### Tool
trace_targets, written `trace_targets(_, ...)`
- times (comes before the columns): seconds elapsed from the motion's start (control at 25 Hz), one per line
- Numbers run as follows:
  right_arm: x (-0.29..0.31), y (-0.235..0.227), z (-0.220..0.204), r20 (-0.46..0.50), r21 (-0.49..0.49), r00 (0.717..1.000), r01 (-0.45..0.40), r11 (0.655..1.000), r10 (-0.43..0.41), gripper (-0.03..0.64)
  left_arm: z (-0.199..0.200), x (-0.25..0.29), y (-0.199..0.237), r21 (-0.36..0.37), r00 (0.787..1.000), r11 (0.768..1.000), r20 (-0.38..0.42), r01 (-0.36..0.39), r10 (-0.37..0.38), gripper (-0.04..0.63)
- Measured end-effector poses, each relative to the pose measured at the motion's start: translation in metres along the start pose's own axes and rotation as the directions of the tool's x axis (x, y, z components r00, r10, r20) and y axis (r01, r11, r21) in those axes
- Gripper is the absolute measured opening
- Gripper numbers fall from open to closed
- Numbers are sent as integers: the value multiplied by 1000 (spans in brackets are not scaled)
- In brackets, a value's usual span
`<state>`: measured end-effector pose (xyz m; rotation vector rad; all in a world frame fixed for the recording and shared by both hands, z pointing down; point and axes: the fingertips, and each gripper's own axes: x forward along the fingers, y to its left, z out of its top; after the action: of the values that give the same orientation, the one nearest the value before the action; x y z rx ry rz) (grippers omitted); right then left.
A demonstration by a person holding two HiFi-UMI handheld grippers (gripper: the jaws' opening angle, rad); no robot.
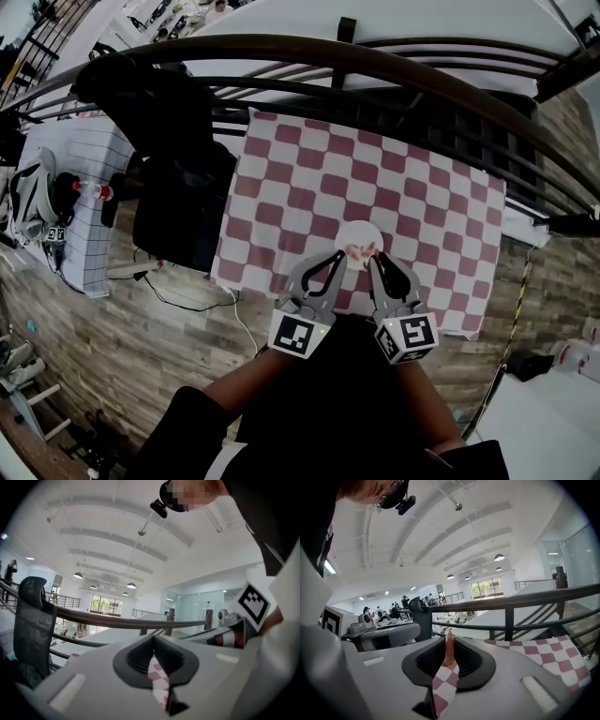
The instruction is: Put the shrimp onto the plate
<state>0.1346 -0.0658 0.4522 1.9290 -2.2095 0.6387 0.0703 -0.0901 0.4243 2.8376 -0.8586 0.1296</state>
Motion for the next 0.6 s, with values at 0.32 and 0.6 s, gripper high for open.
trace_targets(0.32,25,-19,-25,-95,-35,994,-48,998,44,57,-13,17,10,-23,997,997,-29,-69,68,6)
trace_targets(0.6,43,-45,-59,-178,-50,983,-60,997,50,57,-17,21,15,-20,990,991,-42,-133,133,6)
